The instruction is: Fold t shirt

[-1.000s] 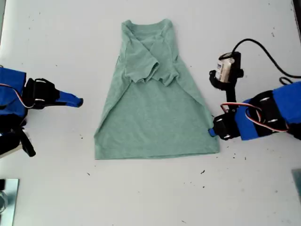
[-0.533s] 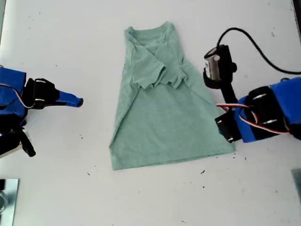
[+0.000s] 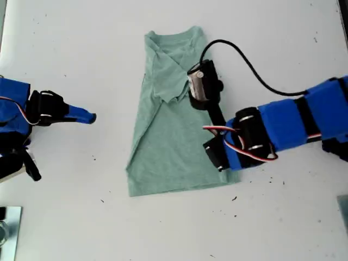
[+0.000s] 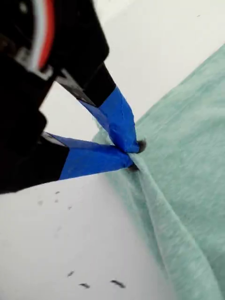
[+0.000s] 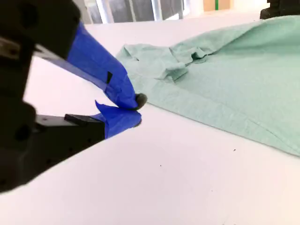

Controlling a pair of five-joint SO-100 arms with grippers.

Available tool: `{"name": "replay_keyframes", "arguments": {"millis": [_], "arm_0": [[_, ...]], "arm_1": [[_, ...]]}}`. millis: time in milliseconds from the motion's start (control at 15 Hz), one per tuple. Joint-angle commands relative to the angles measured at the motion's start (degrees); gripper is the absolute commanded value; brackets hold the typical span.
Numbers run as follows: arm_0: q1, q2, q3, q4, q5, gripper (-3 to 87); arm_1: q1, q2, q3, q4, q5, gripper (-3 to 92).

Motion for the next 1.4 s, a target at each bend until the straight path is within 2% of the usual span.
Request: {"name": "replay_keyframes", "arguments": {"millis": [0,67,133,267,333,467,533,667,733,800,867,933,1000,1133,1267,1333], "arm_0": [[0.09,0.35,0.70,-1.14,0.88,-0.2],[-0.09,0.35,0.70,-1.14,0.88,-0.2],[-0.09,0.35,0.70,-1.14,0.88,-0.2],[0.09,0.35,0.70,-1.14,0.88,-0.2],[0.09,0.35,0.70,-1.14,0.88,-0.2],[0.00,0.44,0.70,-1.14,0.97,-0.2],[-0.09,0.44,0.70,-1.14,0.97,-0.2],[-0.09,0.44,0.70,-1.14,0.97,-0.2],[-0.18,0.44,0.70,-1.14,0.97,-0.2],[-0.09,0.44,0.70,-1.14,0.97,-0.2],[0.09,0.44,0.70,-1.14,0.97,-0.2],[0.09,0.44,0.70,-1.14,0.88,-0.2],[0.18,0.44,0.70,-1.14,0.88,-0.2],[0.18,0.44,0.70,-1.14,0.79,-0.2],[1.05,0.70,-0.26,-1.05,-1.32,-0.2],[4.13,1.32,-3.08,-2.64,-3.78,-0.2]], "arm_1": [[1.41,-0.79,5.27,-12.13,-0.26,-2.1],[1.05,-2.11,10.55,-21.62,-0.26,-1.7],[0.26,-4.48,13.71,-27.07,0.53,5.7],[-2.20,-4.57,13.36,-26.98,0.70,27.5],[-3.08,-0.35,10.55,-22.85,0.35,26.7],[-4.75,7.29,-2.37,-7.03,1.23,26.7],[-5.19,12.13,-5.19,-2.02,1.14,26.6],[-3.87,26.72,2.64,5.10,0.00,25.9],[-1.05,36.74,16.52,3.69,-1.85,21.1],[2.37,47.99,33.93,-0.88,-3.16,9.3],[5.71,59.94,51.50,-7.12,-5.36,2.6],[8.70,73.56,68.82,-12.57,-7.12,2.5],[10.28,87.98,82.79,-13.71,-7.73,2.5],[11.16,112.68,98.17,-4.04,-6.77,2.5],[12.57,109.42,100.20,-5.10,-7.03,2.5],[13.54,109.42,100.28,-5.27,-7.65,2.5]]}}
